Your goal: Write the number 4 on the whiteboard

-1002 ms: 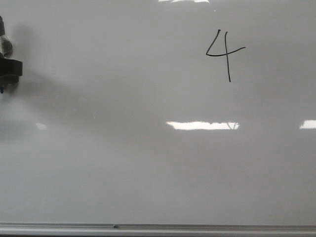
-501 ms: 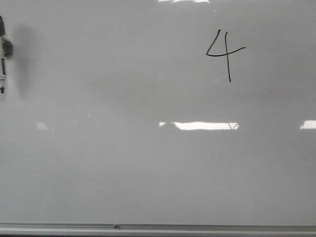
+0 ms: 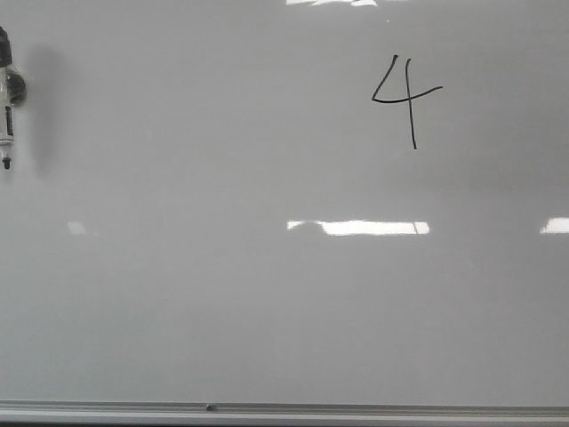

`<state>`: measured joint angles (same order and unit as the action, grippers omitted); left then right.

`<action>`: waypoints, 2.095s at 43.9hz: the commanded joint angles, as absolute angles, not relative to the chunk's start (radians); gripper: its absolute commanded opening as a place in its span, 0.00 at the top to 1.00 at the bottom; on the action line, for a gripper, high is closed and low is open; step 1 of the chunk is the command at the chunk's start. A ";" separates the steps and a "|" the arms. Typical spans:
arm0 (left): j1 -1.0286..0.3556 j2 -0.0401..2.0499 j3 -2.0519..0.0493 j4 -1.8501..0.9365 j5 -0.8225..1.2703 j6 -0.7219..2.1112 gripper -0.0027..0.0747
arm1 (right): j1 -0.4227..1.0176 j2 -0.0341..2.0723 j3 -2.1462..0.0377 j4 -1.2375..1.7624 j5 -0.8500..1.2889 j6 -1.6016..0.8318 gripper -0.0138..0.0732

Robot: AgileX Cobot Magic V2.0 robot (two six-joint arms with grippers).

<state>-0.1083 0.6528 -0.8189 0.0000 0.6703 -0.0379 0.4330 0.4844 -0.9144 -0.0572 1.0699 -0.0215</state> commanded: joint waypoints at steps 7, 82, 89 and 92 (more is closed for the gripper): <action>-0.105 0.648 -0.850 0.000 0.614 -0.014 0.82 | 0.426 0.489 -0.939 -0.080 1.006 -0.018 0.90; -0.070 0.028 -0.045 -0.025 -0.027 -0.014 0.99 | 0.426 0.489 -0.939 -0.080 1.009 -0.018 0.92; -0.064 -0.022 0.010 -0.025 -0.057 -0.014 0.99 | 0.426 0.489 -0.939 -0.080 1.009 -0.018 0.92; -0.060 -0.023 0.012 -0.025 -0.083 -0.014 0.99 | 0.426 0.489 -0.939 -0.080 1.009 -0.018 0.92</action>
<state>-0.0651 -0.0054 0.0063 -0.0148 0.0277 -0.0132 0.4330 0.4844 -0.9144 -0.0673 1.0705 -0.0196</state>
